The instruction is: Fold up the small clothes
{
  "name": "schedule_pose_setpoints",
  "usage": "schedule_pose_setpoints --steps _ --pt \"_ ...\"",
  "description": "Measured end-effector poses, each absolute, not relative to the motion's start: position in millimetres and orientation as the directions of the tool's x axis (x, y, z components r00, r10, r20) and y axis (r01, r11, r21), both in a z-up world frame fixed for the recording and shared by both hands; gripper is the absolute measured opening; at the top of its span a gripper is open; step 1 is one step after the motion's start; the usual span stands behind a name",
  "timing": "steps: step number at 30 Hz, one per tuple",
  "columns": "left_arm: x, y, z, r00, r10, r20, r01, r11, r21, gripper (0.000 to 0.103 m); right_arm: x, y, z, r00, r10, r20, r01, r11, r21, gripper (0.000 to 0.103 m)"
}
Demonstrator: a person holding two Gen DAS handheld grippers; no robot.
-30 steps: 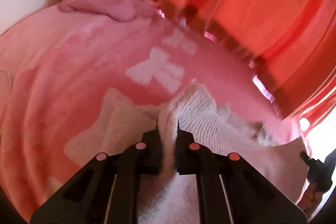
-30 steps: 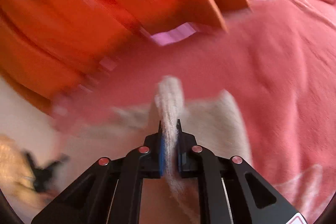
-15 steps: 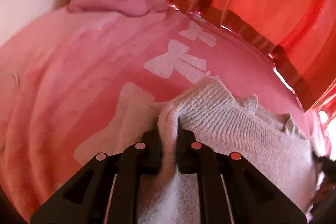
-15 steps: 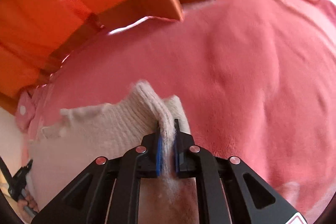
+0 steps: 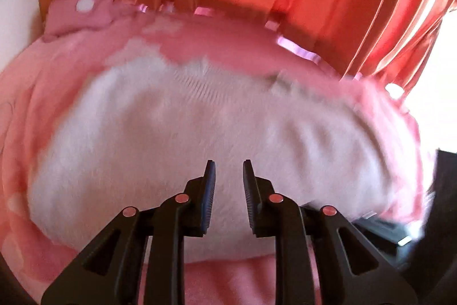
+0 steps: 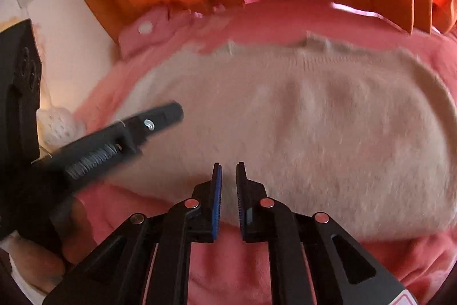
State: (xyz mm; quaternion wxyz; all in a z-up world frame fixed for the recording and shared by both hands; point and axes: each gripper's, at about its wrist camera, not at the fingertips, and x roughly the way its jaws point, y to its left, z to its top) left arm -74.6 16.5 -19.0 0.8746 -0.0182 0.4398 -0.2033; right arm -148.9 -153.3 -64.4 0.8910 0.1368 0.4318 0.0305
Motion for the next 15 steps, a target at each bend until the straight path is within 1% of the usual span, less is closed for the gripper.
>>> schedule_pose_setpoints --steps 1,2,3,4,6,7,9,10,12,14,15 --pt "-70 25 -30 0.516 -0.331 -0.790 0.309 0.932 -0.189 0.018 -150 -168 -68 0.618 0.143 -0.773 0.112 0.957 0.266 0.005" --pt "-68 38 -37 0.507 -0.338 -0.793 0.292 0.933 -0.210 0.012 -155 -192 -73 0.605 0.125 -0.787 0.180 0.940 0.288 0.000" --pt "-65 56 -38 0.501 -0.376 -0.780 0.276 0.923 -0.268 0.010 -160 -218 -75 0.595 0.116 -0.796 0.242 0.918 0.314 0.000" --pt "-64 71 -35 0.501 -0.365 -0.785 0.247 0.929 -0.274 0.009 -173 -248 -79 0.577 0.075 -0.813 0.330 0.889 0.316 0.000" --pt "-69 94 -30 0.535 -0.270 -0.801 0.195 0.961 -0.194 0.009 -194 -281 -80 0.540 -0.036 -0.841 0.461 0.849 0.259 0.000" --pt "-71 110 -30 0.544 -0.244 -0.803 0.163 0.969 -0.185 0.008 -207 -295 -77 0.535 -0.064 -0.843 0.506 0.823 0.258 0.000" --pt "-71 125 -36 0.530 -0.281 -0.800 0.133 0.959 -0.249 0.008 -219 -304 -72 0.564 -0.027 -0.825 0.504 0.803 0.318 0.000" --pt "-72 128 -40 0.530 -0.292 -0.796 0.120 0.955 -0.270 0.008 -222 -299 -66 0.582 -0.038 -0.812 0.491 0.812 0.314 0.000" --pt "-76 120 -39 0.552 -0.253 -0.795 0.128 0.967 -0.219 0.008 -218 -284 -62 0.603 -0.038 -0.797 0.434 0.854 0.288 0.002" --pt "-82 108 -37 0.568 -0.195 -0.799 0.147 0.980 -0.135 0.008 -205 -281 -85 0.530 -0.075 -0.845 0.454 0.867 0.208 0.001" --pt "-83 105 -37 0.569 -0.190 -0.800 0.150 0.981 -0.126 0.008 -200 -284 -99 0.485 -0.072 -0.872 0.471 0.861 0.191 0.000"
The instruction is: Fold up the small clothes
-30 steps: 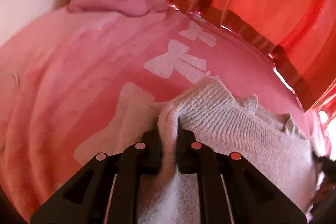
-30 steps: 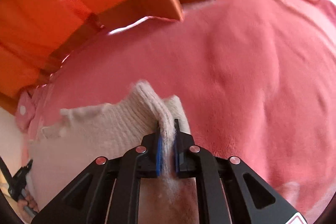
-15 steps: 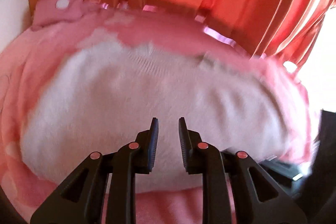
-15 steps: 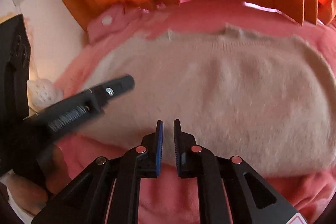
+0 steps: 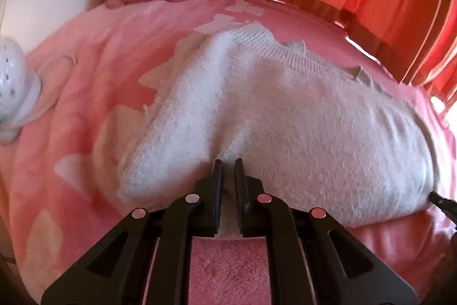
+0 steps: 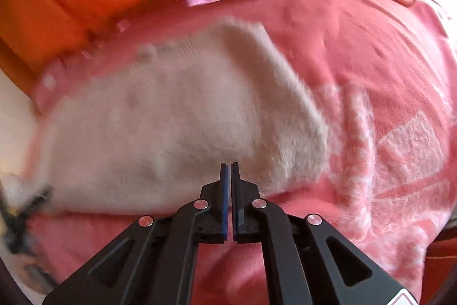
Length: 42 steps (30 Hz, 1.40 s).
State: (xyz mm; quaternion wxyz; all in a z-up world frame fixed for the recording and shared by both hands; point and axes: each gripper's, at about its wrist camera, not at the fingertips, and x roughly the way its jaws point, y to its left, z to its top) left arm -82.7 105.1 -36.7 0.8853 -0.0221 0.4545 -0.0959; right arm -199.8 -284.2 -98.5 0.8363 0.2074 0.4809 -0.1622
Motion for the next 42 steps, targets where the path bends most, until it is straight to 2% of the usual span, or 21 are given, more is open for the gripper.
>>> schedule_pose_setpoints --steps 4,7,9,11,12,14,15,16,18,20,22,25,26,28,32,34,35,36,37,39,42 --pt "-88 116 -32 0.550 -0.211 -0.808 0.139 0.977 -0.161 0.013 -208 -278 -65 0.577 -0.051 -0.815 0.458 0.846 0.272 0.000" --pt "-88 120 -40 0.546 -0.228 -0.806 0.131 0.974 -0.187 0.013 -200 -245 -39 0.636 -0.046 -0.771 0.353 0.905 0.237 0.001" --pt "-90 118 -41 0.554 -0.219 -0.803 0.130 0.976 -0.176 0.013 -192 -228 -50 0.617 -0.045 -0.786 0.299 0.937 0.181 0.001" --pt "-91 115 -40 0.556 -0.210 -0.804 0.135 0.977 -0.162 0.013 -164 -220 -96 0.498 -0.053 -0.866 0.282 0.954 0.104 0.000" --pt "-89 116 -40 0.552 -0.218 -0.805 0.138 0.976 -0.170 0.013 -162 -214 -102 0.533 -0.095 -0.841 0.282 0.957 0.070 0.000" --pt "-90 122 -37 0.541 -0.245 -0.805 0.135 0.970 -0.204 0.013 -156 -199 -91 0.486 -0.143 -0.862 0.281 0.960 -0.001 0.002" --pt "-91 126 -34 0.538 -0.258 -0.802 0.130 0.966 -0.223 0.013 -155 -197 -85 0.507 -0.123 -0.853 0.278 0.960 0.027 0.002" --pt "-93 129 -31 0.540 -0.264 -0.799 0.122 0.964 -0.236 0.013 -159 -188 -68 0.558 -0.034 -0.829 0.228 0.967 0.114 0.002" --pt "-98 138 -23 0.561 -0.280 -0.779 0.092 0.956 -0.278 0.026 -155 -169 -47 0.597 0.046 -0.801 0.152 0.974 0.170 0.002" --pt "-101 149 -17 0.588 -0.284 -0.757 0.027 0.943 -0.333 0.057 -139 -142 -35 0.617 0.073 -0.783 0.080 0.985 0.156 0.002" --pt "-97 155 -17 0.595 -0.288 -0.750 -0.013 0.930 -0.367 0.069 -117 -122 -41 0.605 0.099 -0.790 0.042 0.987 0.156 0.002" --pt "-87 157 -25 0.582 -0.259 -0.771 -0.054 0.934 -0.354 0.074 -81 -105 -79 0.509 0.133 -0.850 0.025 0.985 0.169 0.003" --pt "-83 158 -28 0.576 -0.246 -0.779 -0.071 0.935 -0.347 0.078 -74 -102 -92 0.482 0.135 -0.866 0.030 0.985 0.170 0.002" --pt "-75 167 -37 0.566 -0.214 -0.796 -0.132 0.930 -0.344 0.083 -74 -96 -100 0.528 0.093 -0.844 0.011 0.993 0.117 0.002" --pt "-62 179 -54 0.549 -0.222 -0.806 -0.200 0.901 -0.385 0.087 -78 -90 -101 0.531 0.074 -0.844 0.002 0.996 0.089 0.002" --pt "-55 171 -54 0.538 -0.205 -0.817 -0.190 0.916 -0.355 0.086 -79 -94 -100 0.531 0.096 -0.842 0.000 0.994 0.113 0.002" --pt "-54 168 -53 0.538 -0.201 -0.819 -0.185 0.919 -0.347 0.075 -81 -94 -98 0.536 0.106 -0.837 -0.001 0.992 0.126 0.002" --pt "-54 165 -50 0.544 -0.224 -0.808 -0.157 0.919 -0.361 0.057 -79 -96 -96 0.535 0.117 -0.837 -0.003 0.991 0.136 0.002" --pt "-48 160 -48 0.525 -0.322 -0.787 -0.090 0.899 -0.428 0.023 -79 -101 -97 0.536 0.132 -0.834 -0.003 0.988 0.155 0.002" --pt "-47 154 -34 0.533 -0.334 -0.777 -0.078 0.895 -0.439 0.021 -83 -110 -93 0.540 0.170 -0.824 0.006 0.979 0.206 0.002" --pt "-55 129 17 0.606 -0.373 -0.703 0.056 0.901 -0.430 0.017 -97 -128 -76 0.557 0.215 -0.802 0.027 0.961 0.276 0.004"
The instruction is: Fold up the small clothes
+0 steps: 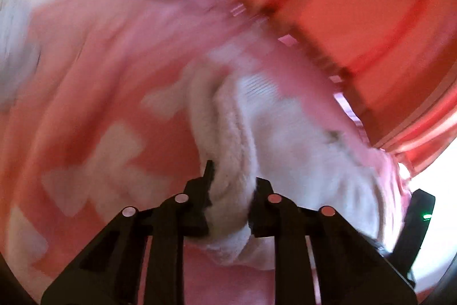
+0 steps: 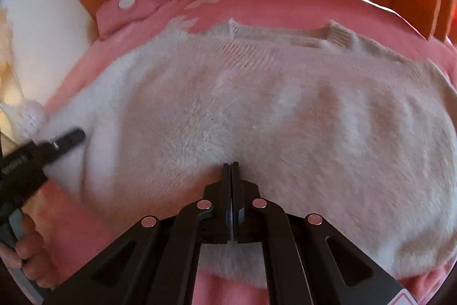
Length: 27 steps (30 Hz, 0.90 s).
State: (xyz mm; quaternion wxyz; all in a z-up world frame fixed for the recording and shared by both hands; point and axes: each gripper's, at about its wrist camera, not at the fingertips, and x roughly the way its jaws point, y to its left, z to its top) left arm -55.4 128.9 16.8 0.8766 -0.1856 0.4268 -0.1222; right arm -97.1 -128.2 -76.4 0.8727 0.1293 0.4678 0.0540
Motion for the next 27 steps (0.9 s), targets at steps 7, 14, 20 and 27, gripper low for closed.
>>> schedule_pose_setpoints --steps 7,14,20,27 --pt "-92 -4 123 0.623 -0.586 -0.518 0.436 0.810 -0.391 0.011 -187 -250 -37 0.678 0.160 -0.718 0.217 0.889 0.403 0.008" --pt "-136 -173 71 0.361 -0.702 -0.615 0.626 0.671 -0.399 0.011 -257 -335 -46 0.691 0.033 -0.722 0.388 0.826 0.409 0.011" --pt "-167 -215 -24 0.308 -0.607 -0.732 0.652 0.695 -0.303 0.017 -276 -365 -57 0.680 0.050 -0.732 0.423 0.789 0.446 0.011" --pt "-187 -130 27 0.476 -0.590 -0.653 0.627 0.748 -0.218 0.081 -267 -376 -55 0.732 0.195 -0.653 0.321 0.746 0.583 0.046"
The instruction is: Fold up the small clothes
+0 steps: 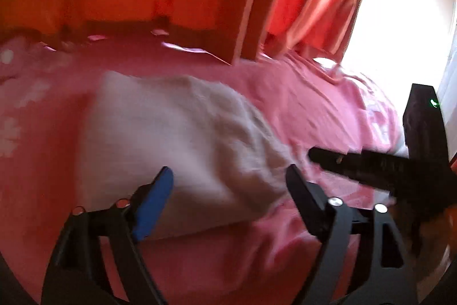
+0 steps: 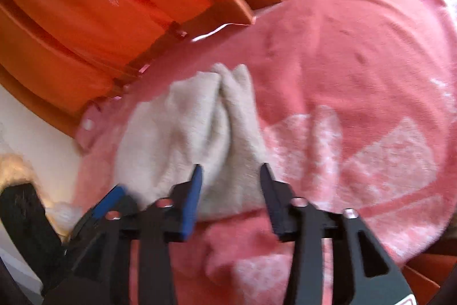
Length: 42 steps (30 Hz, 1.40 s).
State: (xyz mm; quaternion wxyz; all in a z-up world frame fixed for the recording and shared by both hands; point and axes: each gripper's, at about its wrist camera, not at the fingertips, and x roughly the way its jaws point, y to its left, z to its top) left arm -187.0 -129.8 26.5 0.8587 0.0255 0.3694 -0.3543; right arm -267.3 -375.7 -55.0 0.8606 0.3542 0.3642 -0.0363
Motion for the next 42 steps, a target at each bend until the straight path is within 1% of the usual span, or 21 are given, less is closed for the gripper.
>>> schedule_pose_setpoints --steps 2,4,9,10,11,12,15,16,17,18,20,21,22,23,24,27,33,35,37,39,42 --pt "-187 -113 16 0.505 -0.527 -0.684 0.598 0.785 -0.163 0.082 -256 -371 -59 0.719 0.247 -0.650 0.301 0.732 0.611 0.055" --pt "-178 -96 -4 0.522 -0.441 -0.730 0.539 0.834 -0.118 0.081 -241 -367 -67 0.691 0.293 -0.661 0.297 0.718 0.629 0.057" --pt "-165 -86 -28 0.545 -0.347 -0.763 0.491 0.870 -0.045 0.081 -199 -349 -86 0.610 0.377 -0.698 0.301 0.704 0.643 0.058" --pt "-162 -87 -31 0.549 -0.338 -0.765 0.486 0.873 -0.036 0.080 -191 -344 -84 0.600 0.367 -0.711 0.300 0.720 0.626 0.050" --pt "-159 -86 -31 0.551 -0.327 -0.768 0.479 0.877 -0.030 0.074 -185 -339 -79 0.595 0.345 -0.726 0.293 0.748 0.595 0.024" --pt "-155 -86 -32 0.540 -0.324 -0.777 0.479 0.877 -0.033 0.069 -183 -334 -69 0.605 0.313 -0.732 0.279 0.778 0.563 0.020" --pt "-152 -89 -32 0.522 -0.297 -0.800 0.476 0.879 -0.016 0.061 -203 -325 -6 0.748 0.282 -0.601 0.124 0.830 0.544 0.017" --pt "-151 -89 -32 0.525 -0.265 -0.808 0.468 0.883 0.014 0.042 -215 -325 12 0.787 0.277 -0.551 0.082 0.839 0.538 0.016" --pt "-149 -92 -35 0.523 -0.240 -0.818 0.466 0.884 0.038 0.032 -223 -328 18 0.810 0.268 -0.522 0.062 0.845 0.531 0.015" --pt "-145 -90 -42 0.487 -0.258 -0.835 0.469 0.883 0.000 0.032 -224 -336 12 0.802 0.217 -0.556 0.106 0.865 0.491 0.015" --pt "-138 -83 -51 0.442 -0.288 -0.850 0.441 0.894 -0.073 0.030 -203 -353 -30 0.687 0.138 -0.714 0.245 0.880 0.406 0.016" --pt "-137 -83 -54 0.437 -0.291 -0.851 0.433 0.897 -0.085 0.030 -190 -361 -62 0.592 0.142 -0.793 0.293 0.879 0.375 0.016" --pt "-136 -83 -54 0.439 -0.288 -0.851 0.432 0.898 -0.081 0.030 -183 -368 -92 0.520 0.158 -0.839 0.339 0.864 0.373 0.016" --pt "-137 -85 -55 0.443 -0.280 -0.852 0.433 0.899 -0.071 0.030 -187 -377 -94 0.536 0.207 -0.818 0.346 0.831 0.437 0.015" --pt "-138 -87 -55 0.448 -0.270 -0.852 0.433 0.899 -0.058 0.029 -191 -380 -83 0.557 0.208 -0.804 0.338 0.827 0.448 0.016" --pt "-137 -87 -55 0.445 -0.261 -0.857 0.426 0.903 -0.054 0.029 -206 -372 -43 0.632 0.154 -0.760 0.295 0.859 0.419 0.018" --pt "-136 -85 -56 0.436 -0.251 -0.864 0.412 0.909 -0.056 0.031 -224 -359 -1 0.672 -0.123 -0.730 0.365 0.913 0.182 0.022" --pt "-137 -87 -56 0.442 -0.242 -0.864 0.411 0.910 -0.044 0.031 -228 -358 9 0.696 -0.066 -0.715 0.325 0.917 0.232 0.023" --pt "-138 -88 -56 0.444 -0.233 -0.865 0.410 0.912 -0.035 0.031 -228 -347 14 0.711 0.059 -0.700 0.217 0.929 0.299 0.021" --pt "-139 -90 -56 0.443 -0.226 -0.867 0.403 0.915 -0.033 0.031 -215 -325 1 0.659 0.078 -0.748 0.157 0.958 0.238 0.021" --pt "-141 -92 -56 0.443 -0.215 -0.870 0.396 0.918 -0.025 0.031 -176 -311 -63 0.448 0.038 -0.893 0.131 0.986 0.107 0.021"
